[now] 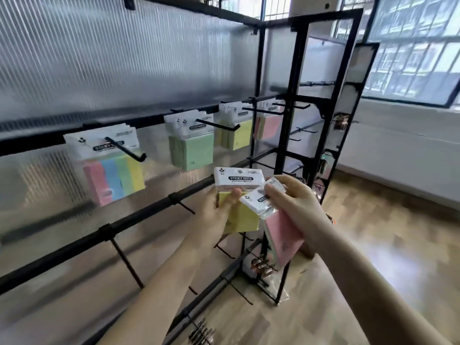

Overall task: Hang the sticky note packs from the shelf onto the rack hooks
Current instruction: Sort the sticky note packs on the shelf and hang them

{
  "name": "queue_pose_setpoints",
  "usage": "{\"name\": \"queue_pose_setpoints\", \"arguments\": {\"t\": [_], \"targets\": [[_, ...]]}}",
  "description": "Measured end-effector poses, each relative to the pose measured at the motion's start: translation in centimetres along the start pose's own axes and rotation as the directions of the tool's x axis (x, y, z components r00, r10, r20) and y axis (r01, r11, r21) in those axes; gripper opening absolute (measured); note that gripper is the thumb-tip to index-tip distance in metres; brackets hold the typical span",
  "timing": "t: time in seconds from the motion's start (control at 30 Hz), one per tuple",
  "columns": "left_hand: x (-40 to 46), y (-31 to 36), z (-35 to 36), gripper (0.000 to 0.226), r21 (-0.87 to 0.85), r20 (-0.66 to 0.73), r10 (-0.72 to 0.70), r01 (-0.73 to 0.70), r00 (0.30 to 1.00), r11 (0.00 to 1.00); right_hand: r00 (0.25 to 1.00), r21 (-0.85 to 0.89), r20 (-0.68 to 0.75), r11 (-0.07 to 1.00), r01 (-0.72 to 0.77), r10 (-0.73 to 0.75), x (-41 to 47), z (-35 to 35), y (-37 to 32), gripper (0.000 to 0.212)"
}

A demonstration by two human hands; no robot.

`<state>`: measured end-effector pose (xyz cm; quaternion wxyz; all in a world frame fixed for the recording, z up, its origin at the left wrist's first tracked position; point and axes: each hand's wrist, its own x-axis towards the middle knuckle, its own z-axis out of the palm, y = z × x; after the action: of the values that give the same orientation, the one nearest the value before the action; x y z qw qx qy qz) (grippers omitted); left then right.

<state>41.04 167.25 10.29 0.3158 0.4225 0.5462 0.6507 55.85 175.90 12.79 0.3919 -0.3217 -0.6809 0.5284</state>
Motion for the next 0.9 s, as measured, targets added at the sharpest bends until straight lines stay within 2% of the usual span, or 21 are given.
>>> {"name": "queue_pose_setpoints", "arguments": {"t": [0.17,0.3,0.43,0.5,0.53,0.63,0.77,0.83,0.9], "targets": [[3.9,-0.5,2.3,0.033,0.057,0.028,0.040,-0.042,0.999,0.998,1.000,0.016,-0.029,1.000,0.011,-0.011,4.0,-1.9,0.3,0.016],[7.0,-1.3,4.0,0.038,0.063,0.030,0.031,-0.033,0.999,0.997,0.999,0.070,0.024,0.997,0.022,-0.024,7.4,-3.9,0.8,0.017],[10.4,-2.1,5.7,0.012,0.131,-0.068,-0.016,0.024,0.998,0.991,0.998,0.098,0.028,0.994,0.057,-0.060,11.1,-5.8,1.7,0.014],[12.1,-2.2,6.8,0.010,0.182,-0.088,-0.007,0.023,0.996,0.983,0.997,0.116,0.021,0.991,0.070,-0.073,13.0,-6.9,2.1,0.015],[12.8,-1.8,7.5,0.011,0.195,-0.104,-0.013,0.033,0.995,0.980,0.996,0.126,0.030,0.989,0.079,-0.083,13.9,-7.4,2.2,0.015],[14.7,-1.3,9.5,0.061,0.174,-0.180,0.001,0.031,0.984,0.984,0.985,0.146,0.074,0.979,0.143,-0.155,16.3,-8.9,2.3,0.014],[16.7,0.5,12.2,0.082,0.229,-0.316,0.188,-0.118,0.930,0.966,0.960,0.195,0.102,0.952,0.238,-0.261,19.1,-10.5,1.8,0.015],[17.6,1.2,13.3,0.078,0.236,-0.347,0.256,-0.180,0.902,0.955,0.946,0.212,0.113,0.937,0.277,-0.305,20.2,-11.0,1.5,0.019],[18.2,2.0,14.1,0.062,0.268,-0.395,0.317,-0.222,0.862,0.937,0.932,0.218,0.127,0.926,0.309,-0.341,21.2,-11.4,1.1,0.019]]}}
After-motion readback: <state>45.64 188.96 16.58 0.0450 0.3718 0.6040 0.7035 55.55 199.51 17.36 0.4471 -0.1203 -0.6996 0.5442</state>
